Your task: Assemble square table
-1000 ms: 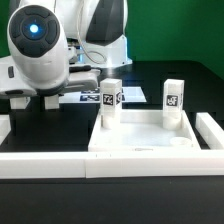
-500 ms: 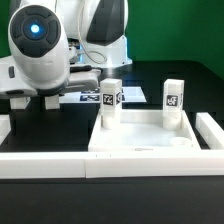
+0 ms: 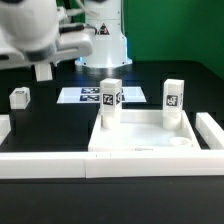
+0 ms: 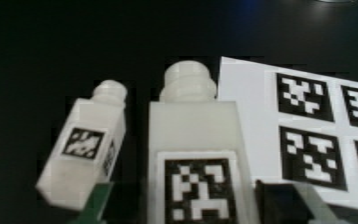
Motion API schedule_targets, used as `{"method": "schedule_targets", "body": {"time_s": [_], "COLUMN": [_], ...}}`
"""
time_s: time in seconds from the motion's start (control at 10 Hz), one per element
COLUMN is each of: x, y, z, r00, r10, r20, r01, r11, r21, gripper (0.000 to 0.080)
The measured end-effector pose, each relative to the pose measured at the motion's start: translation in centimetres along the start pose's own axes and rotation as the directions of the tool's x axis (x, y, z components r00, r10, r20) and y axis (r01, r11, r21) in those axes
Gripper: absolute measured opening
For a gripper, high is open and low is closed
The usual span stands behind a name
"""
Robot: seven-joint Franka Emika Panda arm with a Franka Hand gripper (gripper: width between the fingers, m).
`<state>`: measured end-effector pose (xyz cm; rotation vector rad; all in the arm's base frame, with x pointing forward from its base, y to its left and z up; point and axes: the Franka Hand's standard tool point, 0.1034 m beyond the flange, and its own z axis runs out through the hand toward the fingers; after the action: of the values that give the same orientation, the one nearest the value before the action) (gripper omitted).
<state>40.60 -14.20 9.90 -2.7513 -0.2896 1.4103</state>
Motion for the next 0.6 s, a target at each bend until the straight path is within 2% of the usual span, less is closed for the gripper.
{"method": "schedule_targets", "body": {"time_s": [0.3,0.4,0.5,0.6], "x": [1.0,1.7,2.4,3.0], "y": [0.2,-0.2,-0.9,-2.1], "z": [-0.7,-2.1,-5.0,-8.0], "r00": [0.974,0.958,0.932,0.890], "r10": [-0.013,-0.019,-0.032,-0.022], "r20": [-0.226,-0.287,-0.362,-0.455], "r01": [0.005,0.006,0.009,0.004], "r11": [0.999,0.999,0.998,0.999], "r21": [-0.035,-0.045,-0.066,-0.041], "gripper": [0.0290,0.0290,0.0290,0.0290]}}
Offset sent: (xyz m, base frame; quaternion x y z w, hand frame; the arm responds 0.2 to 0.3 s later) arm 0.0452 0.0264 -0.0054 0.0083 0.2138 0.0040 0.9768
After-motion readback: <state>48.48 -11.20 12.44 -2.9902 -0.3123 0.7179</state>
